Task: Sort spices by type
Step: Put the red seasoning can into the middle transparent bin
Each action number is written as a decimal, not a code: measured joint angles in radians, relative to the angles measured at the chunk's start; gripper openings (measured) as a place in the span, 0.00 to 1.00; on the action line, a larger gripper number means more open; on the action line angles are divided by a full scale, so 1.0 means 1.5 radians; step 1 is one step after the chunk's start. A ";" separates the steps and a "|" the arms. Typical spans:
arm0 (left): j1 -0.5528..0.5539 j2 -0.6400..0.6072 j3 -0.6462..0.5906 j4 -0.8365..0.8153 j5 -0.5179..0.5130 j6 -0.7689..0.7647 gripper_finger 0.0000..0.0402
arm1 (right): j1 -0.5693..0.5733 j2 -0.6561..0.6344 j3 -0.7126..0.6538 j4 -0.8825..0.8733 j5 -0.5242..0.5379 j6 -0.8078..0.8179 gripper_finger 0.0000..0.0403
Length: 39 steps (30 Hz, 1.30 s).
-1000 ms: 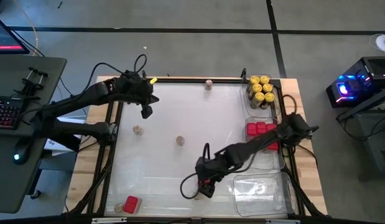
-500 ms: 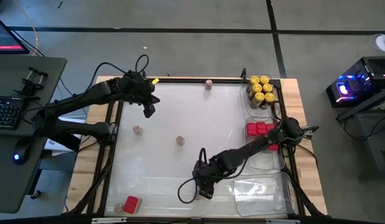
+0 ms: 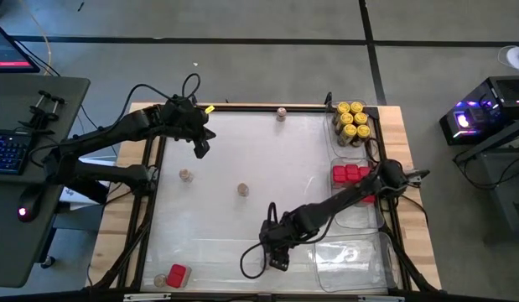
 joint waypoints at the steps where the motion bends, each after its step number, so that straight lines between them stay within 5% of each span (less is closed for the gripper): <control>1: 0.000 0.000 0.000 0.000 0.000 0.000 0.00 | 0.000 0.002 0.000 0.010 -0.006 0.000 0.77; 14: 0.000 -0.001 0.000 0.000 0.000 0.001 0.00 | 0.003 0.053 0.000 0.019 -0.006 0.041 0.76; 17: 0.000 -0.001 0.000 0.000 -0.001 0.005 0.00 | 0.001 0.053 0.000 0.003 -0.007 0.058 0.68; 20: 0.000 0.000 0.000 0.001 -0.001 0.006 0.00 | -0.004 0.053 0.014 -0.032 -0.010 0.065 0.50; 26: 0.000 -0.001 0.000 0.005 -0.001 0.006 0.00 | -0.024 0.034 0.096 -0.138 0.055 -0.016 0.48; 32: 0.000 -0.001 0.000 0.006 -0.001 0.001 0.00 | -0.052 -0.044 0.144 -0.354 0.184 -0.002 0.48; 39: 0.000 0.000 0.000 0.007 -0.001 -0.021 0.00 | -0.047 -0.246 -0.006 -0.504 0.252 0.260 0.48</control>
